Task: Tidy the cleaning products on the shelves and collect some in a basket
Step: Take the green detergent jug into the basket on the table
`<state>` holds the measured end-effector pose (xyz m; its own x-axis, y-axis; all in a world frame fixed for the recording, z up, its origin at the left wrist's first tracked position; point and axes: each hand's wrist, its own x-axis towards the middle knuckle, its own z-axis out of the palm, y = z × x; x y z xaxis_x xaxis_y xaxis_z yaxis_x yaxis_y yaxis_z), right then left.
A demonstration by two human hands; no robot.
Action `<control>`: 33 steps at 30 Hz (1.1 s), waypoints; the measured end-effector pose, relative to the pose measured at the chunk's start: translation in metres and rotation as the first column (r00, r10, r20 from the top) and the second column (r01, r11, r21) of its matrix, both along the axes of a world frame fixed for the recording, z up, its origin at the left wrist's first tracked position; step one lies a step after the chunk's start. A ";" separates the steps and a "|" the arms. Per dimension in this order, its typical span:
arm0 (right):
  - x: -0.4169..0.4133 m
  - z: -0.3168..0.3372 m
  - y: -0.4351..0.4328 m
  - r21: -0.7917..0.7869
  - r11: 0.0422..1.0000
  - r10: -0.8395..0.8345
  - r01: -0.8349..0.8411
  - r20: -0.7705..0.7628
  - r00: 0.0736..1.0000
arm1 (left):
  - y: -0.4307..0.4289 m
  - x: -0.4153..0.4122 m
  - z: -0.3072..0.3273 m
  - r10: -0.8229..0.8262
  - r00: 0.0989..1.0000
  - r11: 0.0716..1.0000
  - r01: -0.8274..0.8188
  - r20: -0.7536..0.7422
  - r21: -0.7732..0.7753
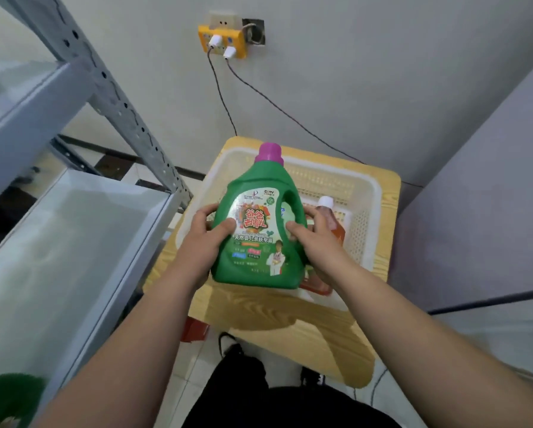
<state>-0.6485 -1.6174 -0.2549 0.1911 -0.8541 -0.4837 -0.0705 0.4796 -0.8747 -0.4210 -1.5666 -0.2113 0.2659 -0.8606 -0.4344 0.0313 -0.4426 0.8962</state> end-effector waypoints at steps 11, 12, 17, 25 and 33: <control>0.037 -0.023 -0.025 0.044 0.997 -0.045 0.063 -0.327 0.944 | -0.093 0.031 -0.069 -0.342 0.906 0.927 0.282 0.251 0.246; 0.042 -0.027 -0.026 0.050 0.996 -0.058 0.079 -0.339 0.939 | -0.098 0.034 -0.071 -0.382 0.872 0.916 0.311 0.307 0.255; 0.063 -0.043 -0.020 0.068 0.990 -0.085 0.123 -0.404 0.911 | -0.109 0.046 -0.083 -0.579 0.670 0.816 0.470 0.466 0.338; 0.033 -0.039 0.001 -0.144 0.989 -0.124 0.026 -0.729 0.674 | -0.128 0.076 -0.071 -0.419 0.370 0.822 0.542 0.829 0.174; -0.065 -0.042 0.015 0.037 0.927 -0.223 0.373 -0.745 0.628 | -0.144 0.107 -0.084 -0.417 0.754 0.904 0.286 0.507 0.318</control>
<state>-0.7137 -1.6024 -0.2965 -0.5290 -0.6885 -0.4961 -0.4624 0.7240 -0.5118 -0.3138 -1.7111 -0.2950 0.2109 -0.8479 -0.4864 -0.6328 -0.4977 0.5932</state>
